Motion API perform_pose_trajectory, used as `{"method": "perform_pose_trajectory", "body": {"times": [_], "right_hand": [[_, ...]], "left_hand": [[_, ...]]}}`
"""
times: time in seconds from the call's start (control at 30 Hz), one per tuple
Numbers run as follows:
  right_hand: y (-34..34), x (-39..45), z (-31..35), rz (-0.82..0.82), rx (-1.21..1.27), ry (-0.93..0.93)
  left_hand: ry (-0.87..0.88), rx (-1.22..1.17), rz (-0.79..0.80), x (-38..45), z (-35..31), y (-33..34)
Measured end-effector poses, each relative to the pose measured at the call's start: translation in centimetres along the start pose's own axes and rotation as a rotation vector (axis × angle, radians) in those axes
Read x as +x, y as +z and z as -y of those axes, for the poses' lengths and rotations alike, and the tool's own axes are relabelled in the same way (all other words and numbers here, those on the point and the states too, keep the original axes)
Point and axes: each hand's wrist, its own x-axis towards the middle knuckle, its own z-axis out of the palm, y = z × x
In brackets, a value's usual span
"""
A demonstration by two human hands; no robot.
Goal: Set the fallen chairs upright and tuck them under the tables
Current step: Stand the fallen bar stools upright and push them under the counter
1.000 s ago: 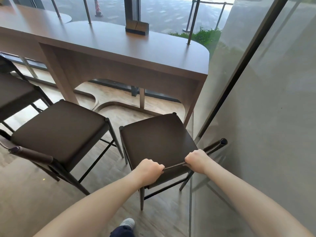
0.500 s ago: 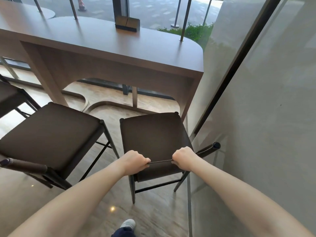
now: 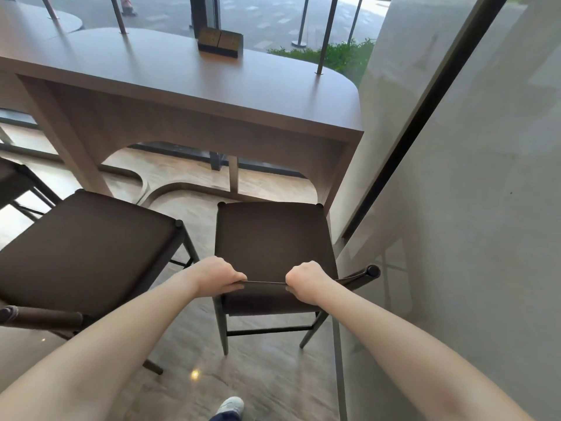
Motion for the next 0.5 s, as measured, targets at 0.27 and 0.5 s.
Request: {"method": "perform_pose_trajectory", "body": {"times": [0.27, 0.5], "right_hand": [[-1.7, 3.2, 1.7, 0.021, 0.011, 0.017], [-2.9, 5.8, 2.8, 0.012, 0.028, 0.028]], "left_hand": [[0.019, -0.017, 0.05, -0.6, 4.6, 0.6], [0.05, 0.004, 0.069, -1.0, 7.8, 0.6]]}}
